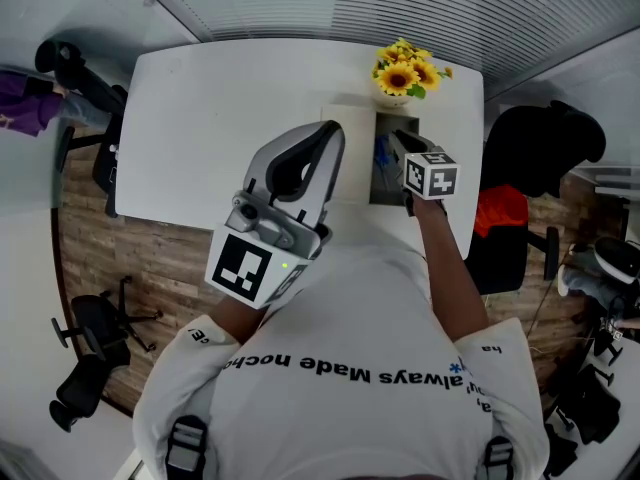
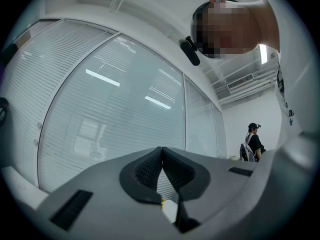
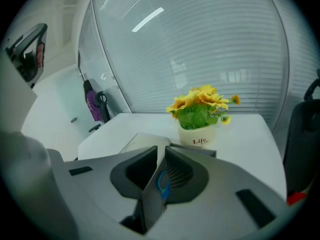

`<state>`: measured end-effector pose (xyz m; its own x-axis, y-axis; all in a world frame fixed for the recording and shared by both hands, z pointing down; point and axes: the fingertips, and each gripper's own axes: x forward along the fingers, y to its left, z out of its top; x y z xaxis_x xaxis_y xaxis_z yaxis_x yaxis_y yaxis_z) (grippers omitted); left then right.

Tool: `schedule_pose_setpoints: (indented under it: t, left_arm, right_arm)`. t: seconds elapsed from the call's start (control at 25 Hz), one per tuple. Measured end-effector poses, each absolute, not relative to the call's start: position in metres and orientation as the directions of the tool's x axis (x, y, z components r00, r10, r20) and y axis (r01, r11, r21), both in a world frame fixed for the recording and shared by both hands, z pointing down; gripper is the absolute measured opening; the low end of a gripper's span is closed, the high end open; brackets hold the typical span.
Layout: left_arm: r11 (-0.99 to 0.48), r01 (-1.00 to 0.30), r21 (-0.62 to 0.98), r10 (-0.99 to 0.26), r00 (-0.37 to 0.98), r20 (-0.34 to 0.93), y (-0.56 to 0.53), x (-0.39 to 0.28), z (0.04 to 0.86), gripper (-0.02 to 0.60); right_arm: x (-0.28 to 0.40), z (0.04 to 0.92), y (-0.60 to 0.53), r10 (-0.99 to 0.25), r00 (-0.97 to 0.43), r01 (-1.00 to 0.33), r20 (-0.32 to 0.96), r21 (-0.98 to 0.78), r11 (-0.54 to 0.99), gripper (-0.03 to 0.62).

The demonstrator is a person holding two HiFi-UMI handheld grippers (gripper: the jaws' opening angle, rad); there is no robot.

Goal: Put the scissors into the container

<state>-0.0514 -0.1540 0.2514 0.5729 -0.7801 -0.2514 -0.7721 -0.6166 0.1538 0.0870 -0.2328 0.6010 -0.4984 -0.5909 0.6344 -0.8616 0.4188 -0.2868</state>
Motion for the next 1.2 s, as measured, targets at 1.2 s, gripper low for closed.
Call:
schedule_pose_setpoints:
  t: [1.2]
  left_arm:
    - [-0.648,-0.745,0.158,-0.76,0.615,-0.211,-0.151,-0.038,0.26,0.018]
  right_arm:
    - [0.091,0.431,-0.194,-0.75,-0.541,-0.827,0.379,-0.082,0.556,0.006]
